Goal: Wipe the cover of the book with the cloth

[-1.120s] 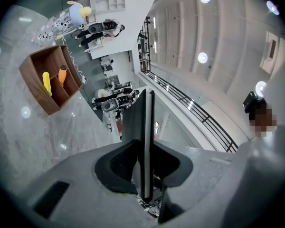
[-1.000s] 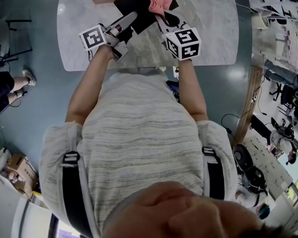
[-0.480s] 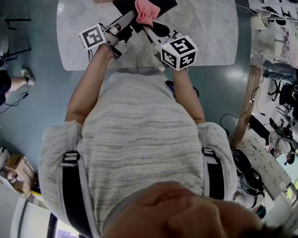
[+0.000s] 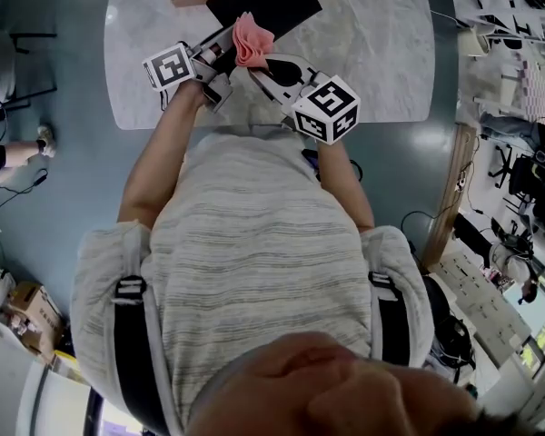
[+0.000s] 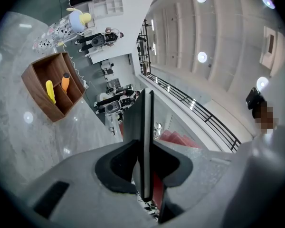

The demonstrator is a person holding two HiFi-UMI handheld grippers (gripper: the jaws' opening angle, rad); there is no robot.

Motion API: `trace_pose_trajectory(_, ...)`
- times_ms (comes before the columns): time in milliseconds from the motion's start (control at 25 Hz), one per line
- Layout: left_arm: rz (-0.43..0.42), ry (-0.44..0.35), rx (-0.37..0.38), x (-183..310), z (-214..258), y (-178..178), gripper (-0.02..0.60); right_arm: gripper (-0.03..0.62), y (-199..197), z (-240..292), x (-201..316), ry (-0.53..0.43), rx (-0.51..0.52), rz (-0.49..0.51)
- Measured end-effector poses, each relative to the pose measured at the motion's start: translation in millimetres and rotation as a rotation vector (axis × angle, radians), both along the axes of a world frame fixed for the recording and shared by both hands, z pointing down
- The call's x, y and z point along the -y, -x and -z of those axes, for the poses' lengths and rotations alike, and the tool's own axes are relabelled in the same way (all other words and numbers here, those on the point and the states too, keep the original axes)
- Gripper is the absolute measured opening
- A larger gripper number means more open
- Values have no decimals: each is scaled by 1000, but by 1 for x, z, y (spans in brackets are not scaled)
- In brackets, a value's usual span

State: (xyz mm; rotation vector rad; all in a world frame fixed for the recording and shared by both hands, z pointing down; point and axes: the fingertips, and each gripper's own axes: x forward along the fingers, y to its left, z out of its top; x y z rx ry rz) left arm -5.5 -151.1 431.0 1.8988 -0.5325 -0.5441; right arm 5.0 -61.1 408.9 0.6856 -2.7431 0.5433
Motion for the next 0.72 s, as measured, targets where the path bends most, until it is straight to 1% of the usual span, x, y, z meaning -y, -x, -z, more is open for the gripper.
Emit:
trace_pose_trajectory(80,-5,-16,43,0,-3,1,83,35,-5,8,-2,-14,8,-2)
trace_pose_trajectory(160,-20,-29,87,0,-5,1,83,35,-14,20,3,-39,14,-27)
trace_pose_trajectory(320,-90,-74,252,1,-15,1,80,35,-34,40,27,-102,7,-102)
trace_pose_trajectory(480,-140,-94,367,0,-28,2,78,35,-56,41,55,-136,-25,-170)
trace_pose_trajectory(520,-150,-109,417,0,-32,4,78,35,-61,40,60,-140,-37,-182)
trace_pose_trajectory(600,-174,-150,542,-1,-40,5,77,35,-68,38,69,-146,-59,-198)
trace_pose_trajectory(720,-241,-231,731,-7,-51,3,77,35,-74,36,76,-151,-79,-209)
